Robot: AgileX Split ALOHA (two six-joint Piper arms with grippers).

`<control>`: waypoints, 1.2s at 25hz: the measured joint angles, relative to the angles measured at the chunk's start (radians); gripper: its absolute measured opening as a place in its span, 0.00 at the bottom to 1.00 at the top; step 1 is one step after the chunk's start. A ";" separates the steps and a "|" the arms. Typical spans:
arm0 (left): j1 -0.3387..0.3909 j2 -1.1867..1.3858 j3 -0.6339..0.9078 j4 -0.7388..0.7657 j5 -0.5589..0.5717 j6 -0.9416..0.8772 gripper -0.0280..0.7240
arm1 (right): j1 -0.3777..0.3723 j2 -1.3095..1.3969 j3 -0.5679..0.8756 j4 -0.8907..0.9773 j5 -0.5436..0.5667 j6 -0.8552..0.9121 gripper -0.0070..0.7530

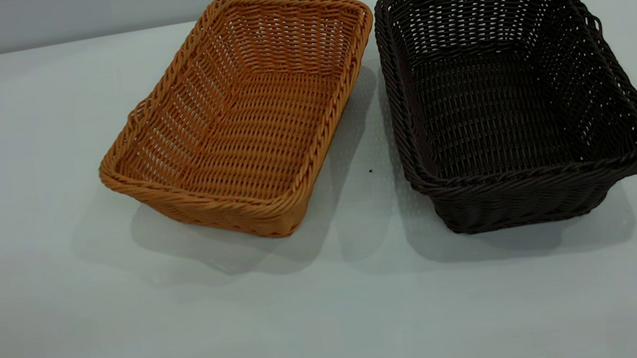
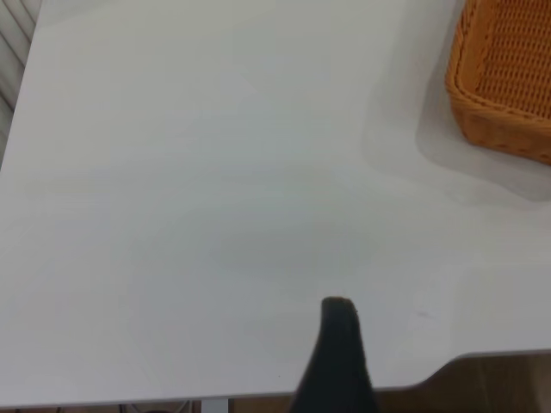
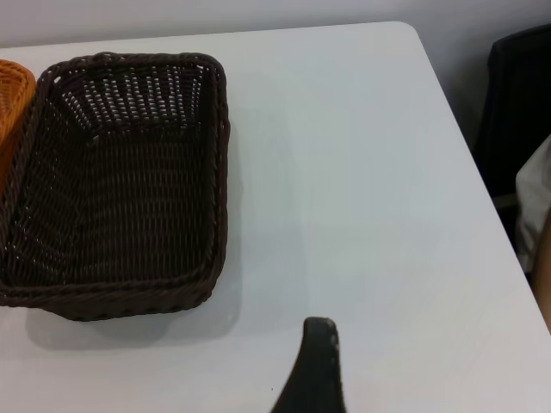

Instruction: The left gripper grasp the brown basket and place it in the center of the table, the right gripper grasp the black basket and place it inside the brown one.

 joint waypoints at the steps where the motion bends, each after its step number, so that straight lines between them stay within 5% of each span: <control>1: 0.000 0.000 0.000 0.000 0.000 0.000 0.78 | 0.000 0.000 0.000 0.000 0.000 0.000 0.79; 23: 0.000 0.007 0.000 -0.003 0.000 0.000 0.78 | 0.000 0.000 -0.002 0.028 -0.008 0.028 0.79; 30: 0.000 0.303 -0.079 -0.003 -0.105 -0.023 0.78 | 0.000 0.058 -0.076 0.029 -0.045 0.028 0.79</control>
